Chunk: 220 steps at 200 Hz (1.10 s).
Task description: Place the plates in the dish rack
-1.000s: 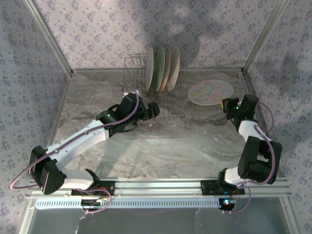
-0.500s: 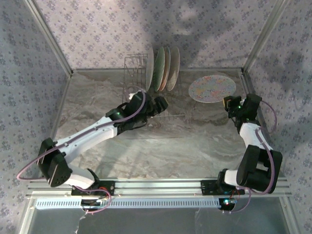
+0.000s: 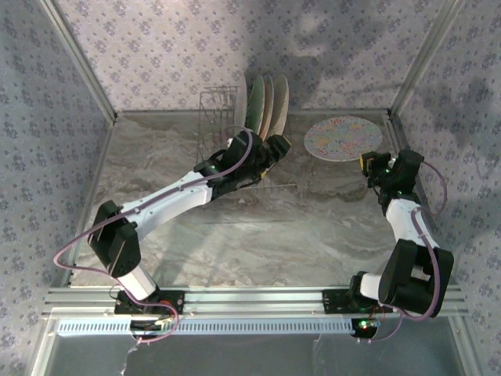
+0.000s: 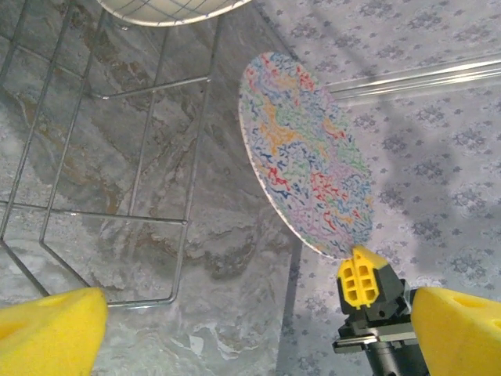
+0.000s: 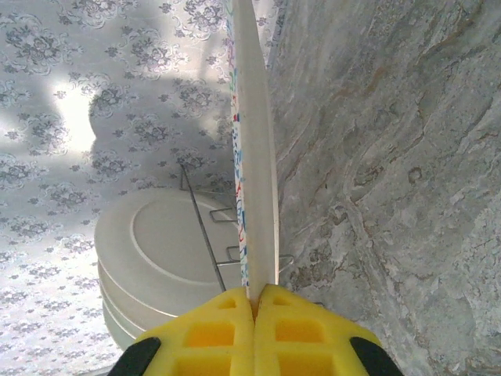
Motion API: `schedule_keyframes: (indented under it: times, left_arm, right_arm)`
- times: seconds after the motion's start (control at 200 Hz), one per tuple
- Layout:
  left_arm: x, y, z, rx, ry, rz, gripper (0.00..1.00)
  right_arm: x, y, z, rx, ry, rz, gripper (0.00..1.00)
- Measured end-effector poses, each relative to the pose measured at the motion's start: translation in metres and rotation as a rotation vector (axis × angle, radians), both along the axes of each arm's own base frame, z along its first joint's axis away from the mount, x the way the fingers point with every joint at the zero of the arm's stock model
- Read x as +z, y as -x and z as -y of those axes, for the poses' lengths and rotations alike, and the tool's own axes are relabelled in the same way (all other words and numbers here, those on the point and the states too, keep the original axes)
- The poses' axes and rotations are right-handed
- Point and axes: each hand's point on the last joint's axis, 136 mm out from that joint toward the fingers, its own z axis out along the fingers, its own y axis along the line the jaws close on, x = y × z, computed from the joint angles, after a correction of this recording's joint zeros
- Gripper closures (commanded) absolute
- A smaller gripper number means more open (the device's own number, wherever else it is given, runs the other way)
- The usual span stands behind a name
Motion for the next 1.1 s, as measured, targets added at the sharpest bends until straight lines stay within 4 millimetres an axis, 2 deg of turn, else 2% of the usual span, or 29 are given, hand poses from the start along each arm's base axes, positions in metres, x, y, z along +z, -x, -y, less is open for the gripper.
schedule_keyframes:
  times: [0.145,0.33,0.565,0.75,1.099]
  left_arm:
    - [0.001,-0.014,0.021,-0.012,0.024,-0.012,0.01]
    - [0.007,-0.022,0.036,-0.022,0.078,-0.023,0.01]
    - [-0.015,-0.042,0.067,-0.043,0.105,-0.068,0.01]
    - [-0.026,-0.051,0.081,-0.050,0.113,-0.087,0.01]
    - [-0.009,-0.070,0.100,-0.051,0.163,-0.052,0.09]
  right_arm:
    - [0.009,0.000,0.000,-0.008,-0.015,0.017,1.00]
    - [0.018,0.000,0.000,-0.017,-0.033,0.039,1.00]
    - [0.029,-0.002,0.000,-0.019,-0.045,0.059,1.00]
    - [0.033,0.000,-0.003,-0.014,-0.053,0.069,1.00]
    - [0.044,0.003,-0.009,0.001,-0.061,0.093,1.00]
